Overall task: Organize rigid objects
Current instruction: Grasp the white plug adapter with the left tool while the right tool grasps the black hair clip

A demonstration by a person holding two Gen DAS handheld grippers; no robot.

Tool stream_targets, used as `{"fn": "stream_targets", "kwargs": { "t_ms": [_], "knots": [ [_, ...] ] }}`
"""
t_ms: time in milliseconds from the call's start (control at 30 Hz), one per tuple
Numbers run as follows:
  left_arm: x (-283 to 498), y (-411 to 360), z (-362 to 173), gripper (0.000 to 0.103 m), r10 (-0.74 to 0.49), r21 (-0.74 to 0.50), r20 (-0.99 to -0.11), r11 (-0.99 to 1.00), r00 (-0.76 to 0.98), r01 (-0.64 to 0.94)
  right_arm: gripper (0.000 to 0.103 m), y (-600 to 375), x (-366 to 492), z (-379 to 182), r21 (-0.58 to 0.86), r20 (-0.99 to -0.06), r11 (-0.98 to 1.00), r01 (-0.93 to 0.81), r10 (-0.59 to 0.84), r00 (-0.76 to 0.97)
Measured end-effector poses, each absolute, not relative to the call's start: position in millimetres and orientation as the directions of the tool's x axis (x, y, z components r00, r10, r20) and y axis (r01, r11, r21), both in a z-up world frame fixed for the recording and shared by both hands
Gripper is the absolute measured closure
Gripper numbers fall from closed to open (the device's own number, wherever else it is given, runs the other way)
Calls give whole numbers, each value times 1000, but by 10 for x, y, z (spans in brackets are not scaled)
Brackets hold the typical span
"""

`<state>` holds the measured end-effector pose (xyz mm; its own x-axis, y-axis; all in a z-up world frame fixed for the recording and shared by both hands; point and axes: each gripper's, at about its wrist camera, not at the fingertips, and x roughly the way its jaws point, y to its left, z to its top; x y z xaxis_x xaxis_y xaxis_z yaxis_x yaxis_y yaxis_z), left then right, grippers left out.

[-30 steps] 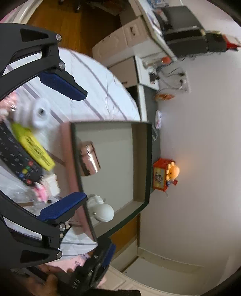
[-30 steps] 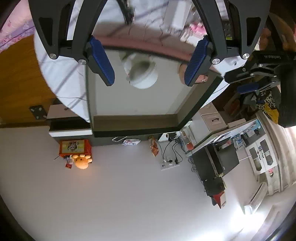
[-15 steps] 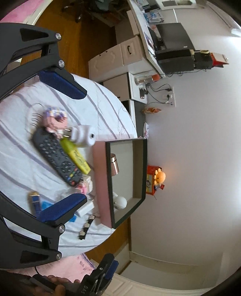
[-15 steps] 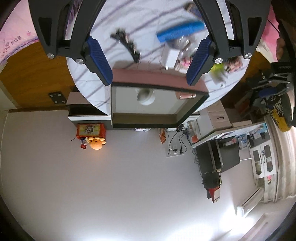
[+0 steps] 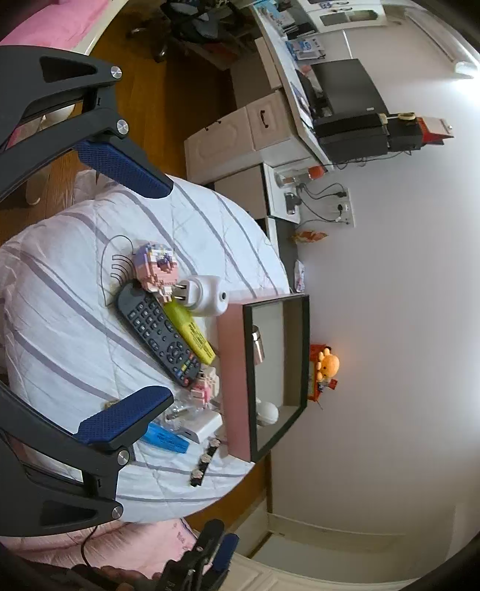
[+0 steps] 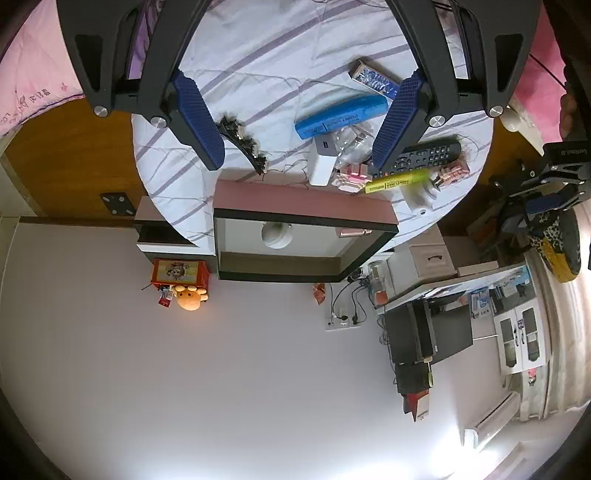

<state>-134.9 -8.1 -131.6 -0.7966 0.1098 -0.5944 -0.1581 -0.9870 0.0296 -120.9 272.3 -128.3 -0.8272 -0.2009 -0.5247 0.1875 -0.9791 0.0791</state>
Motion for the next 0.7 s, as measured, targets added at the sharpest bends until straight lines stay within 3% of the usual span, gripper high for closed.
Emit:
{"fn": "stream_targets", "kwargs": {
  "t_ms": [700],
  "knots": [
    [-1915,-15,-1671,0,102,19,-685,-987,-721,-158,19,2968,-1559,-1723,108,-633,-986,124,-165,-756]
  ]
}}
